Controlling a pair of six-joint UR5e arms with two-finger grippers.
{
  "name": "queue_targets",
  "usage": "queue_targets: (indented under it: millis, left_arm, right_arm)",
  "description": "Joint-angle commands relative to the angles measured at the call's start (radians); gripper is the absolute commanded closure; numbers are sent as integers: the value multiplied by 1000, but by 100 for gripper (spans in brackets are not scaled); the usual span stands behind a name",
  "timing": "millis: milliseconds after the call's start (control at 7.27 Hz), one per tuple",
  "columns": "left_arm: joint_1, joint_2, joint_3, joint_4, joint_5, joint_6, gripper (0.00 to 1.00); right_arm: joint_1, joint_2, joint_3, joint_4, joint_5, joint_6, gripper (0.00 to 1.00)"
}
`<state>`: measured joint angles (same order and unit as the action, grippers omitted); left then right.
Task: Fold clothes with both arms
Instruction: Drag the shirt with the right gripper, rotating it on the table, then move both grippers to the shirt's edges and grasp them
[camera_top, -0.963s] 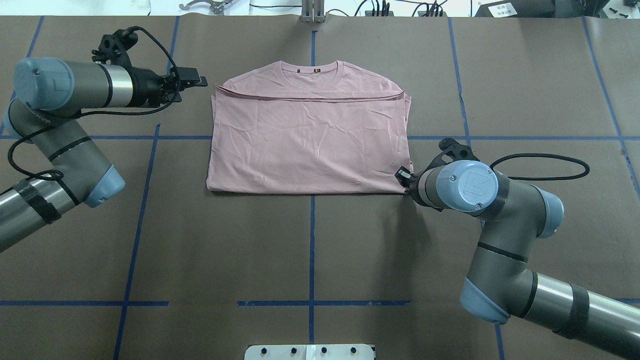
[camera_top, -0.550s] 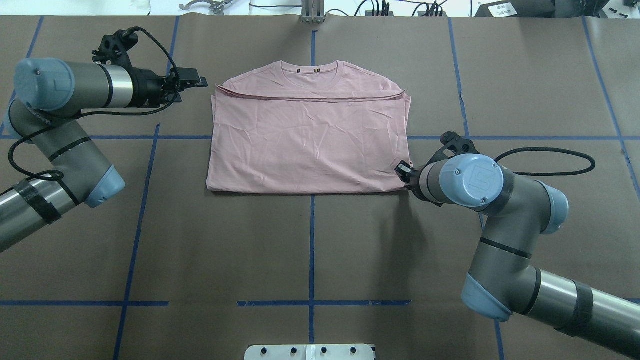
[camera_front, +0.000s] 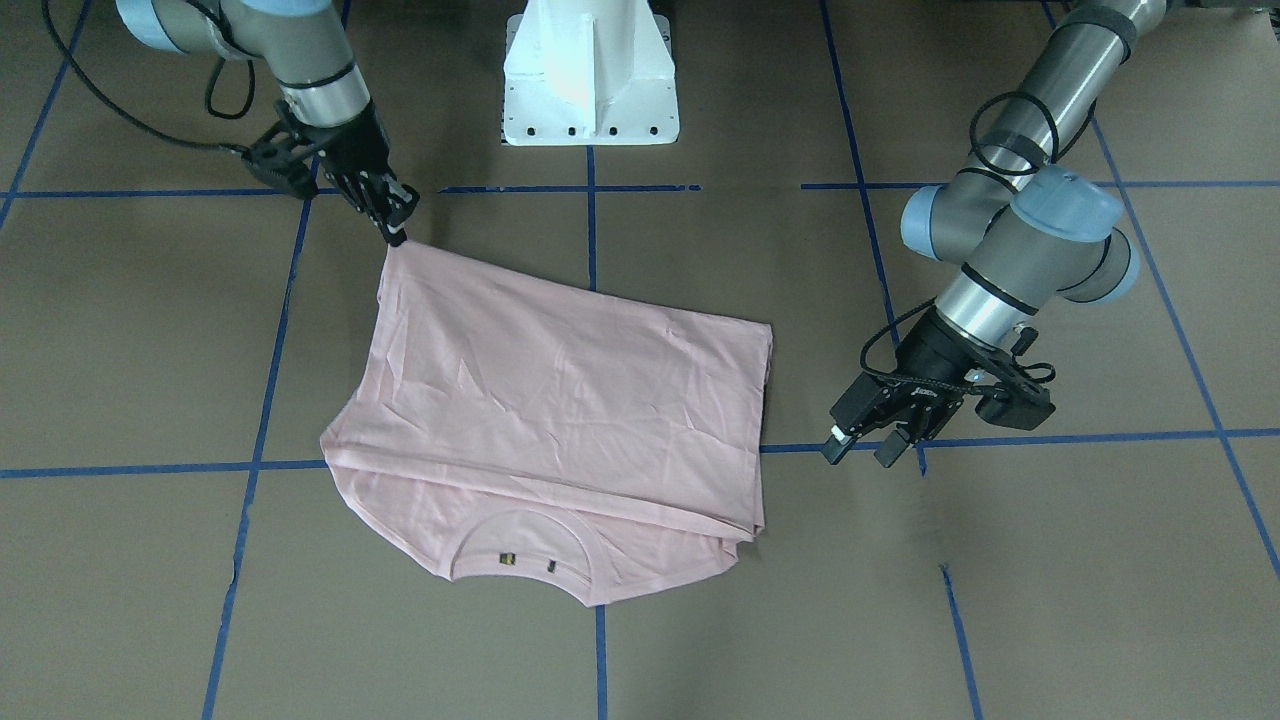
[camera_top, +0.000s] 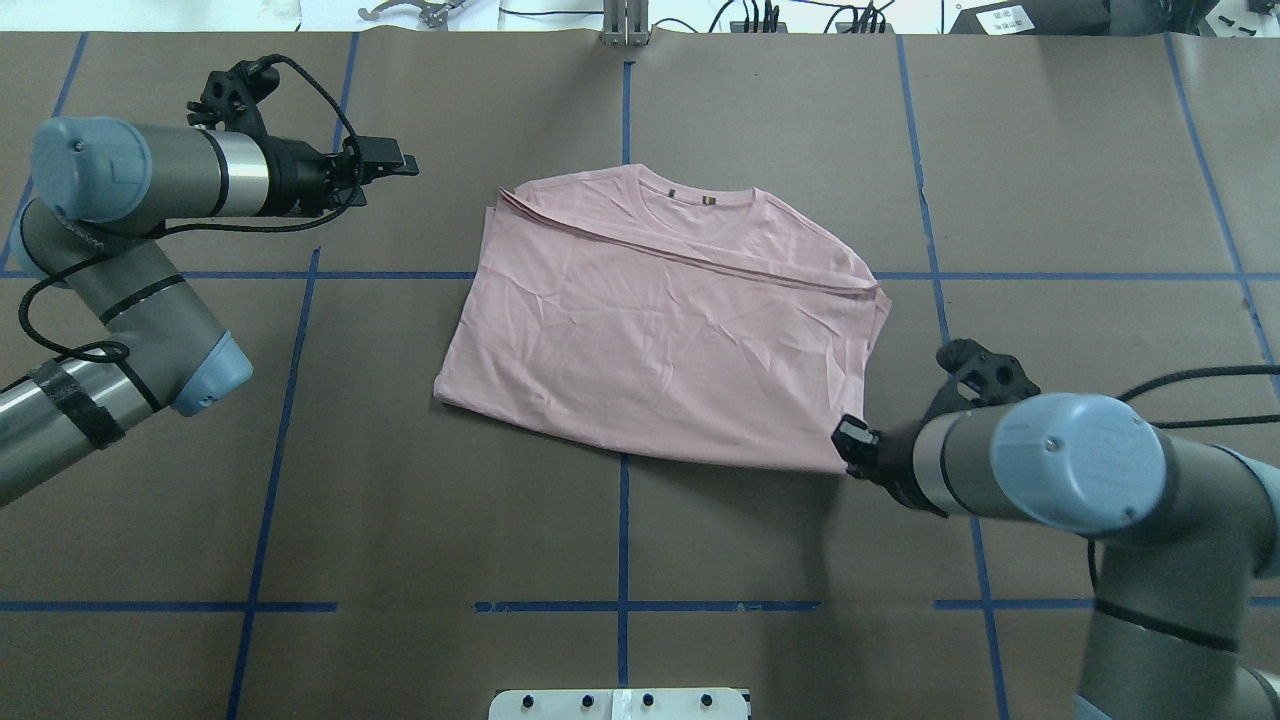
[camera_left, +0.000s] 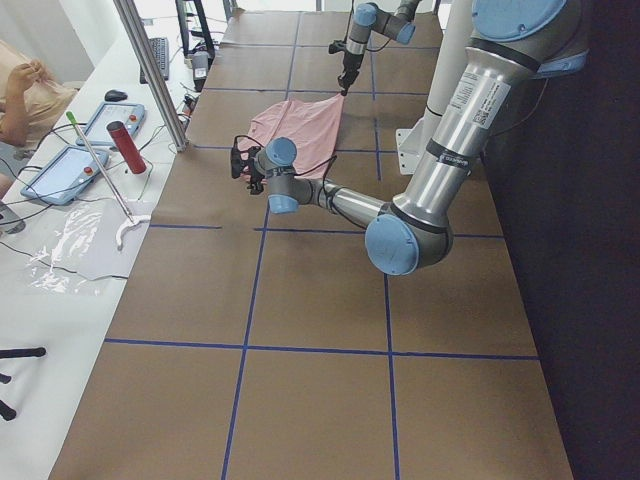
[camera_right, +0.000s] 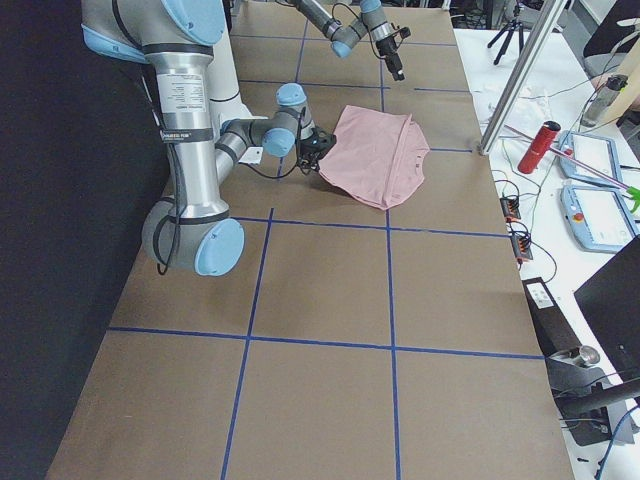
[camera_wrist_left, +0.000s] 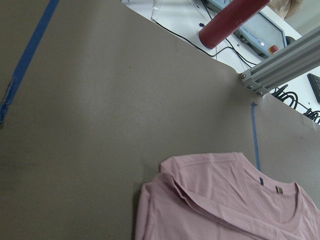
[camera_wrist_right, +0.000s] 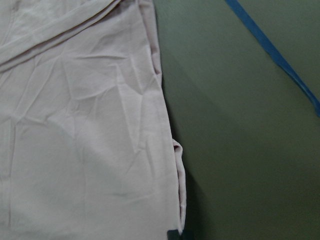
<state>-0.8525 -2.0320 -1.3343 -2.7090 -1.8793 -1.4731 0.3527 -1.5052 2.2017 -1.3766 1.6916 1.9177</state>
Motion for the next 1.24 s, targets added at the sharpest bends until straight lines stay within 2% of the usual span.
queue_targets:
  millis: [0,138,275,413,550,688,825,963,1100]
  left_arm:
    - [1,-2,-8,0,-4,-2,6]
    - [4,-2,-38,8,-4,-6,6]
    - [10,-4,-52,18,-26,-53,6]
    - [24,-8,-49,18,-102,-155,11]
    - [36,-7,-80,21,-116,-215,11]
    - [117,-4,-165,103,-91,-278,11]
    - [215,-1,-280,253,-11,-291,11]
    - [301,15,-384,414,65,-355,11]
    - [376,51,-492,586,106,-392,11]
  right_arm:
    - [-192,-194,169,-10,87,1,100]
    - [-283,-214,162,-12,91,3,100]
    - [-322,-213,150,-12,80,24,5]
    - [-330,-204,141,-12,77,33,0]
    - [-275,-191,145,-9,62,34,0]
    - [-202,-153,144,-9,37,34,0]
    - [-136,-97,121,-9,-2,24,0]
    - [-41,-5,84,-10,-9,20,0]
    - [35,34,78,-10,-7,20,0]
